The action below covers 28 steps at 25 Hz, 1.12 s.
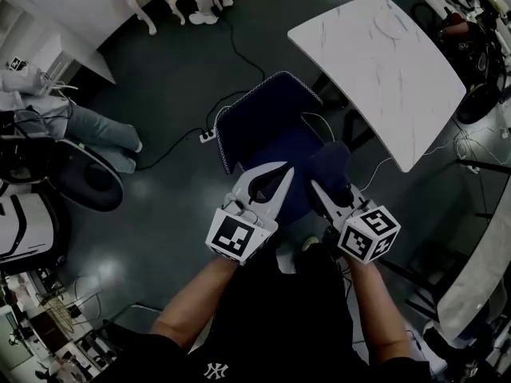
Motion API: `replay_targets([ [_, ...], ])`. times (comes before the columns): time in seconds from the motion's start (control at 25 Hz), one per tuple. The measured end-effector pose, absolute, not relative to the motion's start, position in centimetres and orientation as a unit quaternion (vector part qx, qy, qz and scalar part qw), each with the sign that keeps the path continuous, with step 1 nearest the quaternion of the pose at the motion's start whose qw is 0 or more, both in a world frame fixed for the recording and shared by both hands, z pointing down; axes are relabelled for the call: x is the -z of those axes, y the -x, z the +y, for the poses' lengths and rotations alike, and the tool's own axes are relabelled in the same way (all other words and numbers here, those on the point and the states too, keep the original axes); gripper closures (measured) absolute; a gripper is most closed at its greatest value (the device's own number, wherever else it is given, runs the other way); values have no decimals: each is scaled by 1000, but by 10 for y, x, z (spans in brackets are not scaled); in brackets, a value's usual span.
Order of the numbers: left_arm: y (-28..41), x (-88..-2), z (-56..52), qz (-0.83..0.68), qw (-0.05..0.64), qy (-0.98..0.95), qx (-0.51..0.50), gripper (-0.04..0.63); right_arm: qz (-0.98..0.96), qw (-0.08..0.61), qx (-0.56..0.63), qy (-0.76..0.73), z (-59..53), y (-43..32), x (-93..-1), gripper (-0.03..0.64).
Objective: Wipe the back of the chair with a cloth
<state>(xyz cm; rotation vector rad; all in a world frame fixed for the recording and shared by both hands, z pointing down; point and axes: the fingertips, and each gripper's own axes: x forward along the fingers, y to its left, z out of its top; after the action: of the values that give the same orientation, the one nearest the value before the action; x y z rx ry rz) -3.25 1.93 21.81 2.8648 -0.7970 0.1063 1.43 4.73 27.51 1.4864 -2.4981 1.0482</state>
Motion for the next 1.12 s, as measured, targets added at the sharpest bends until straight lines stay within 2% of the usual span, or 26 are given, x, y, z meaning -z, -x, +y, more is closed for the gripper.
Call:
replay_targets([
  [0.64,-17,-402,-82,-296,131,-943,-81,588,-771,38,-406,-489,-73,-60,-500,534],
  [1.12,-38,-545,-129,-303,134,-938,-101,588,-748,42,-439,-496,-129,-70,-668,534],
])
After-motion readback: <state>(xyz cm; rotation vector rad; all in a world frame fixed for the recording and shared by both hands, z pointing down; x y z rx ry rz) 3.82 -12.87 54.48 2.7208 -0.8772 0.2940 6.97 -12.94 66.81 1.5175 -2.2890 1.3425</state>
